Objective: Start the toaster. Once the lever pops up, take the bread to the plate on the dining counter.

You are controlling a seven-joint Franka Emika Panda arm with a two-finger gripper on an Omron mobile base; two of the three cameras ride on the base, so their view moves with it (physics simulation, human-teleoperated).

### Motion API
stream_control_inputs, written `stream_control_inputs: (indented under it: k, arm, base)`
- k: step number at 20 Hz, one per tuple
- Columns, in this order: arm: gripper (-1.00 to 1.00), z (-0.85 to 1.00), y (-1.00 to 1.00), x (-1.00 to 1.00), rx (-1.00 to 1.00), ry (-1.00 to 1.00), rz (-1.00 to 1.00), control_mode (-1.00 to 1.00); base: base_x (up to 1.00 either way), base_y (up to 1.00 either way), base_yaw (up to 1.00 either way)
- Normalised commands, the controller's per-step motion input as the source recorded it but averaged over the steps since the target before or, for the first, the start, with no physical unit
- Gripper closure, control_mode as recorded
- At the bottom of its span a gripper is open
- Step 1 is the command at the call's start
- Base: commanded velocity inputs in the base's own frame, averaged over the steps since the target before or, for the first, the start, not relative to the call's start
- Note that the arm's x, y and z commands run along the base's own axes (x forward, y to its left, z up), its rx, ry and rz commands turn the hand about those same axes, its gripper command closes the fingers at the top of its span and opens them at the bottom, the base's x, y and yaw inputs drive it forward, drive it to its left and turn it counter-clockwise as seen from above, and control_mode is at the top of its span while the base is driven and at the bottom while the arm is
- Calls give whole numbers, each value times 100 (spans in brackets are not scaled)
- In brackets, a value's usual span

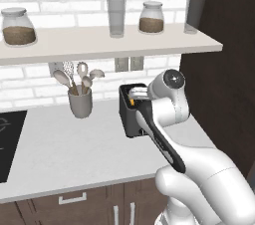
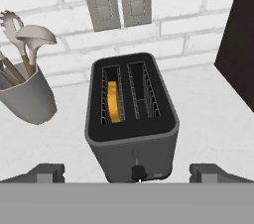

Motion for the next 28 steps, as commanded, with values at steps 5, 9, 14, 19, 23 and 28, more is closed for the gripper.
stream_control_inputs:
  k: [5, 9, 14, 19, 23, 28]
  arm:
    - [-100, 0, 0, 0, 0, 0, 0, -100]
    - [-100, 0, 0, 0, 0, 0, 0, -100]
    - [-100, 0, 0, 0, 0, 0, 0, -100]
    - [-100, 0, 0, 0, 0, 0, 0, -100]
    - [-100, 0, 0, 0, 0, 0, 0, -100]
    - [-100, 0, 0, 0, 0, 0, 0, -100]
  base:
    - [0, 0, 0]
    - [0, 0, 0]
    - [0, 0, 0]
    - [0, 0, 0]
    - [0, 0, 0]
    - [0, 0, 0]
